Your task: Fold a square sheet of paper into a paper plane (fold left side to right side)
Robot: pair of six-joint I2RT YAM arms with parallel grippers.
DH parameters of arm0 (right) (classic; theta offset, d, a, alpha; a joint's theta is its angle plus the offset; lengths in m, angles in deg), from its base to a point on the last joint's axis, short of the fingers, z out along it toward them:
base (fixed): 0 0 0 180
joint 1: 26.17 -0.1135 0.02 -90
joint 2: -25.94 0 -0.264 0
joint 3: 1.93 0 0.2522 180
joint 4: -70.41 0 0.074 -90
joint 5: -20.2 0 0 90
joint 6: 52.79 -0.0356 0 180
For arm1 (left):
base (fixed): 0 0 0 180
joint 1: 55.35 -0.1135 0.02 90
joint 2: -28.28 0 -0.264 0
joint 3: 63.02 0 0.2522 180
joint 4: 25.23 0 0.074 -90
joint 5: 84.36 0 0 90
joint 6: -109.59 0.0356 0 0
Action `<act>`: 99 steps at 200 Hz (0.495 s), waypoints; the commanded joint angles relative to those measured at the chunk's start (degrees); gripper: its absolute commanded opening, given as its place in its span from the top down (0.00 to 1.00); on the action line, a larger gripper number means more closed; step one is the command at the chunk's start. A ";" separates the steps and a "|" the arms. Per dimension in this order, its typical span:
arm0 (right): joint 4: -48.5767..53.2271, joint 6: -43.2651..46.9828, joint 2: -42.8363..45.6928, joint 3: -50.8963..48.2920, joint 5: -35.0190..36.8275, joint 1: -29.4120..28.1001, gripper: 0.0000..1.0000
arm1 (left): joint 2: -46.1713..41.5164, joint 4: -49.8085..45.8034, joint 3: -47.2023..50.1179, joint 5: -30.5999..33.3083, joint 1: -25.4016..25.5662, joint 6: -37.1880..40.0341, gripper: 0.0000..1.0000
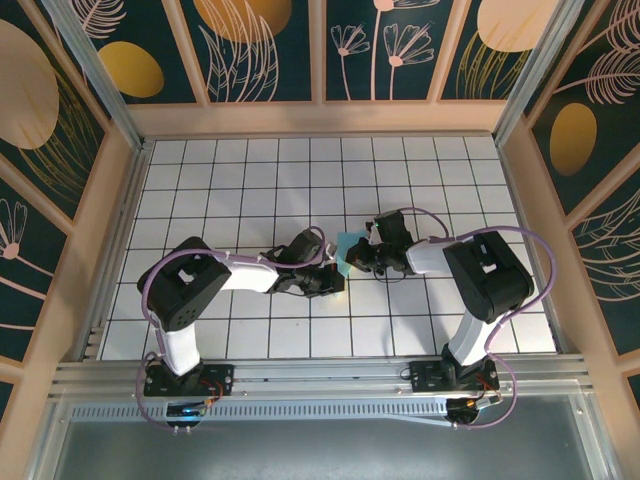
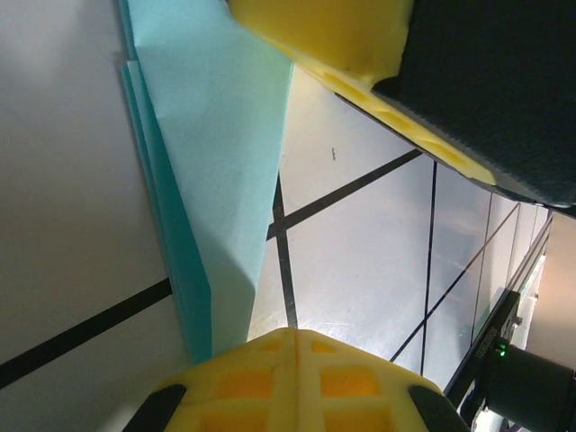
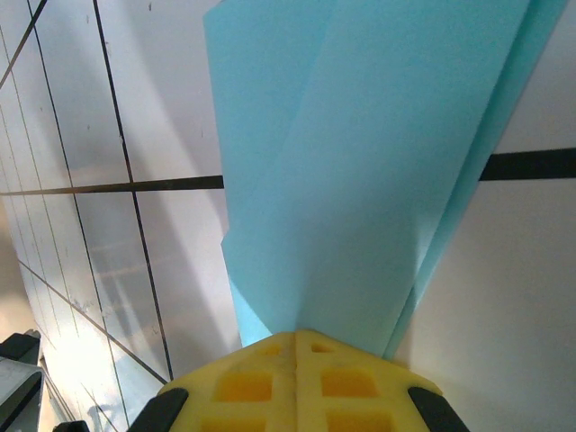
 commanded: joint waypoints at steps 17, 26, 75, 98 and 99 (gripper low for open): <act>6.45 0.78 -3.86 -1.12 3.29 -0.70 1.00 | 1.37 1.98 0.98 -1.61 -0.30 -1.39 1.00; 6.55 0.85 -3.97 -1.04 3.29 -0.74 1.00 | 1.53 2.09 0.99 -1.74 -0.31 -1.36 1.00; 6.69 0.90 -4.11 -1.03 3.40 -0.82 1.00 | 1.90 2.33 1.65 -1.66 -0.32 -1.34 1.00; 6.73 0.86 -4.27 -1.03 3.46 -0.87 1.00 | 2.01 2.01 2.00 -1.57 -0.25 -1.25 1.00; 6.75 0.85 -4.23 -1.03 3.46 -0.89 1.00 | 2.00 2.00 2.04 -1.53 -0.27 -1.25 1.00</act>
